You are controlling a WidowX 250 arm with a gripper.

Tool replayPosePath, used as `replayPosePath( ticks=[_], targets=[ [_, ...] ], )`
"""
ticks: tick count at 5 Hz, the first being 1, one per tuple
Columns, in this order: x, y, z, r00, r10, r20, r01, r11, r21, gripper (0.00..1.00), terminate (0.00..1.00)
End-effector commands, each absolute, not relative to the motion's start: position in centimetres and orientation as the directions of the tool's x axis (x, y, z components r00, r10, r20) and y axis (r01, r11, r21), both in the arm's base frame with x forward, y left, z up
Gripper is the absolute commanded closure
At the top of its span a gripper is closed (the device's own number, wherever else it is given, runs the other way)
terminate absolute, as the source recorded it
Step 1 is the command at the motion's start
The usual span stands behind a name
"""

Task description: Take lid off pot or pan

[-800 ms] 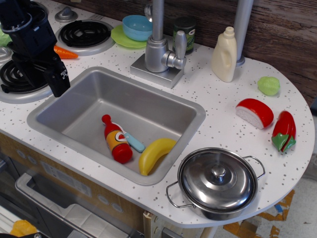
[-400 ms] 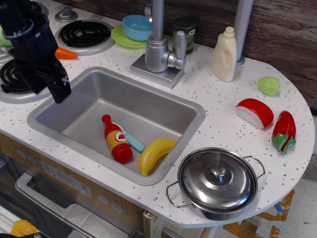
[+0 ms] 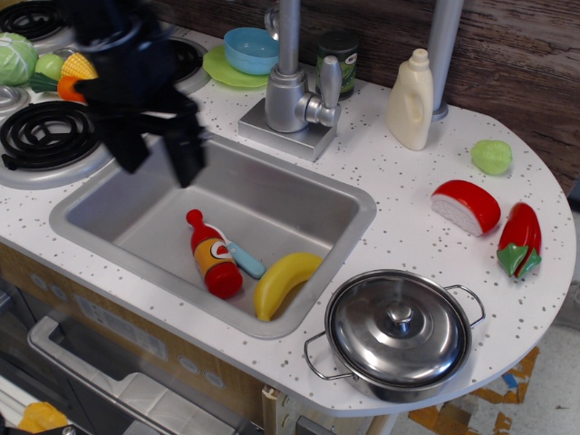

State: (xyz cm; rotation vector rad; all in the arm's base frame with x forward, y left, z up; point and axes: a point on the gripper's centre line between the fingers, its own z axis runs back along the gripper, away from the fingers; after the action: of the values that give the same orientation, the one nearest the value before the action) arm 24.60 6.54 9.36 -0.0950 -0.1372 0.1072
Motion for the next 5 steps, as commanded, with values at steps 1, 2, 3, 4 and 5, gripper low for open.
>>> replayPosePath(
  ticks=[1, 2, 3, 4, 5],
  targets=[
    [26.0, 0.8, 11.7, 0.981, 0.124, 0.149, -0.108, 0.988, -0.108, 0.0, 0.0],
    [26.2, -3.6, 11.9, 0.979, 0.146, 0.146, -0.137, 0.988, -0.068, 0.0, 0.0],
    [26.2, -6.0, 11.6, 0.977, 0.166, 0.133, -0.158, 0.985, -0.067, 0.0, 0.0],
    [25.4, -8.9, 10.2, 0.959, 0.237, 0.153, -0.228, 0.971, -0.075, 0.0, 0.0],
    [25.0, -10.6, 8.3, 0.949, 0.281, 0.146, -0.279, 0.96, -0.035, 0.0, 0.0]
  ],
)
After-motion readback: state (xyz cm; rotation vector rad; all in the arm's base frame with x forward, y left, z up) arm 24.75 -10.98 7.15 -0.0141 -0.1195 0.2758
